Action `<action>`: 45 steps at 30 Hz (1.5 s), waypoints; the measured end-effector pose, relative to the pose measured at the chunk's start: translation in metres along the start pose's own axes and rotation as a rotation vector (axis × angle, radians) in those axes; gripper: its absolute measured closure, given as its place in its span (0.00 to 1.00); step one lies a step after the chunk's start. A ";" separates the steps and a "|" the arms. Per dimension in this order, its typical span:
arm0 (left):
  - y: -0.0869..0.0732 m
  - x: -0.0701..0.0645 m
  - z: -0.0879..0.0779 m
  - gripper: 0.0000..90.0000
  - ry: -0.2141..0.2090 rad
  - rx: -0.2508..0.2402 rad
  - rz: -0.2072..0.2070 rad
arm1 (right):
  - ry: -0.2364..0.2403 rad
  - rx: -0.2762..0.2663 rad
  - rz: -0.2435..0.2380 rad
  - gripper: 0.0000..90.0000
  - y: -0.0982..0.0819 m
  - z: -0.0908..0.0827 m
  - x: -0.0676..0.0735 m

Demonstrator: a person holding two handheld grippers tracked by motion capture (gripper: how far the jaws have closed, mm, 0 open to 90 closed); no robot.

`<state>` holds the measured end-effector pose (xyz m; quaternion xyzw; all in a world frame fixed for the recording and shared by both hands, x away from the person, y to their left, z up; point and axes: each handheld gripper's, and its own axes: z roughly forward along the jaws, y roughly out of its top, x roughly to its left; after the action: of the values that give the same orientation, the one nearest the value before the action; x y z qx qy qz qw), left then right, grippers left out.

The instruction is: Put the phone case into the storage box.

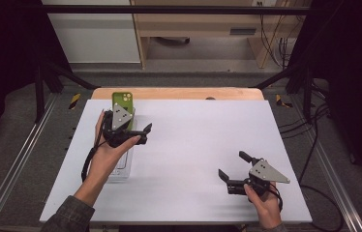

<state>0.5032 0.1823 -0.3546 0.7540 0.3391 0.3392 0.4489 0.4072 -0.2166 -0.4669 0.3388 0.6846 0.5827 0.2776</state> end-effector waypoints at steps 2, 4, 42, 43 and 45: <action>0.000 -0.001 -0.001 0.05 -0.011 -0.007 -0.014 | -0.001 0.001 0.001 0.03 0.000 0.000 0.000; 0.001 -0.002 -0.002 0.05 -0.022 -0.015 -0.032 | 0.001 0.002 0.002 0.03 0.000 0.000 0.000; -0.013 0.020 -0.052 0.04 -0.022 -0.117 -0.161 | 0.016 0.005 0.004 0.02 -0.001 0.001 0.001; -0.014 0.021 -0.053 0.03 -0.018 -0.121 -0.160 | 0.016 0.006 0.005 0.02 -0.001 0.001 0.001; -0.015 0.023 -0.057 0.03 -0.014 -0.125 -0.158 | 0.016 0.006 0.005 0.02 -0.001 0.001 0.001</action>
<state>0.4665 0.2319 -0.3423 0.6979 0.3725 0.3181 0.5225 0.4071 -0.2149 -0.4677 0.3366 0.6877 0.5840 0.2697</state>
